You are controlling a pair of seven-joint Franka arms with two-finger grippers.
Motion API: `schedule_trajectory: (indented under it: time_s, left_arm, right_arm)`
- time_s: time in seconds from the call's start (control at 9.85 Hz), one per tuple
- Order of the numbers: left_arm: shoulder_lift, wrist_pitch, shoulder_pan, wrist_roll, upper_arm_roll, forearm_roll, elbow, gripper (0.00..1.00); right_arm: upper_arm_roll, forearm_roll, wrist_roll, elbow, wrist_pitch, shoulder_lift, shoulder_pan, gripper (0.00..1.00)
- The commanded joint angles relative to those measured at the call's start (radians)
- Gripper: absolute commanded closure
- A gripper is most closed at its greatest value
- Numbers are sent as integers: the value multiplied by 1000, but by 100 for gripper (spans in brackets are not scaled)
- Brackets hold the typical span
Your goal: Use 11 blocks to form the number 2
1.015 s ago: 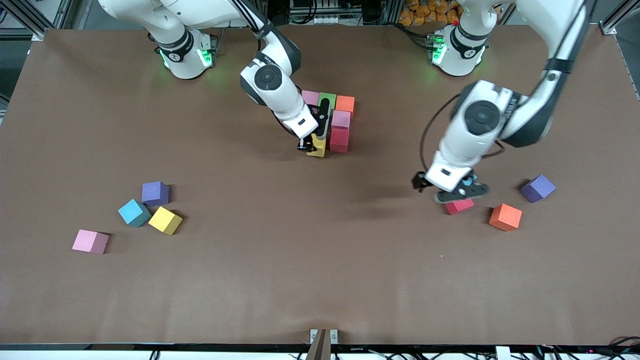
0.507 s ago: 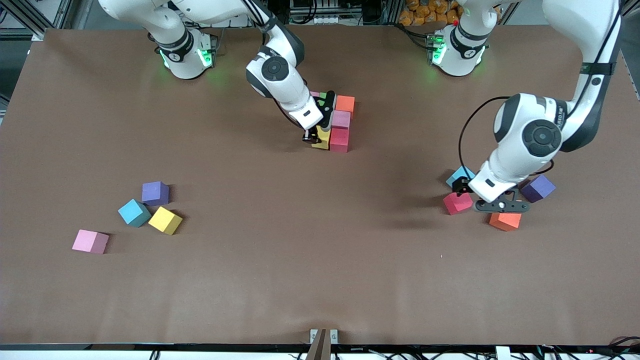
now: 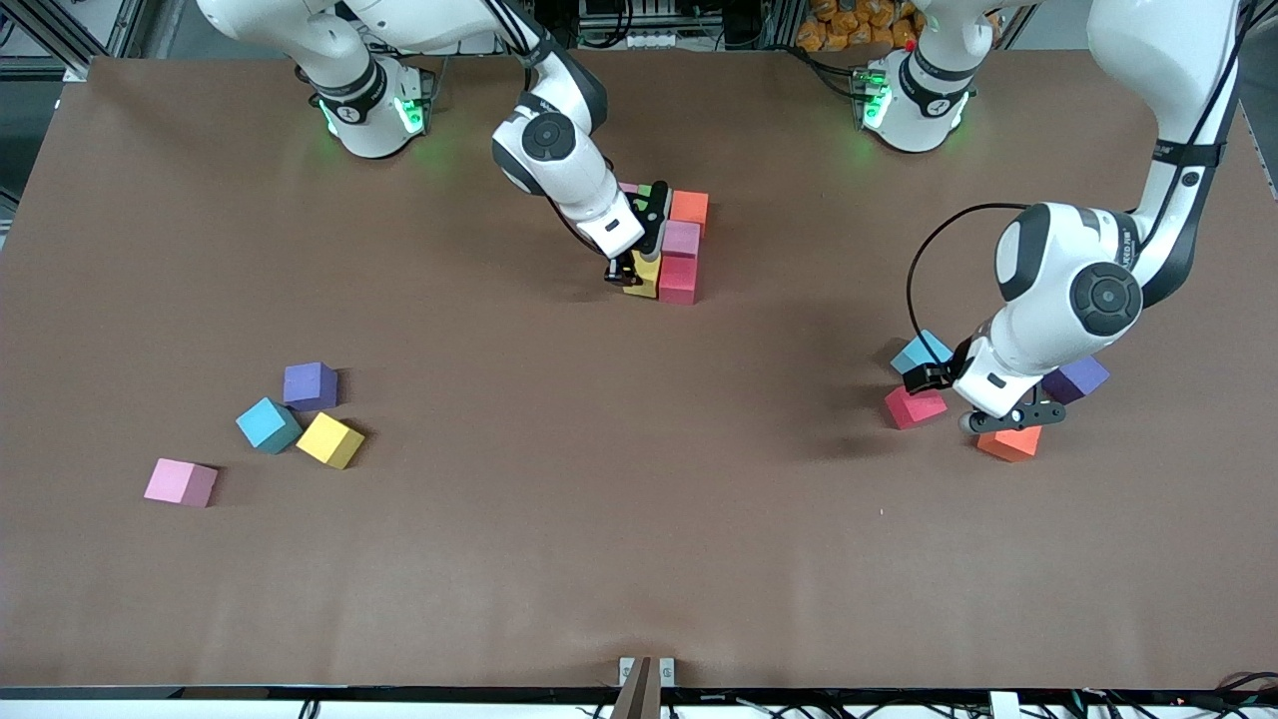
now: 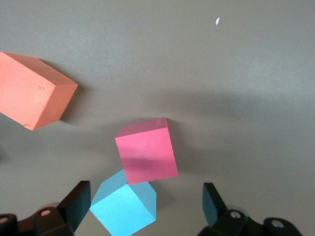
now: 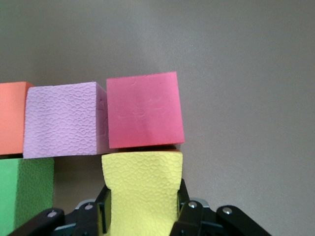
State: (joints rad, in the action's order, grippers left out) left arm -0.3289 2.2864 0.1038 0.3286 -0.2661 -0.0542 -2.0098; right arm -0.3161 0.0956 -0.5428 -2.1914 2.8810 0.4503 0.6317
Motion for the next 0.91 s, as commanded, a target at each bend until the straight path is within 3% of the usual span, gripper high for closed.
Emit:
schedule_trajectory:
  time_s: [0.0,0.81]
  left_arm:
    - [-34,13,-18,21,27,2,25,0]
    - [-122,117,-67,205,58,2,25,0]
  right_arm:
    - [3,16,4,-5,46,24,14,75]
    - [6,16,4,2,55,36,19,75]
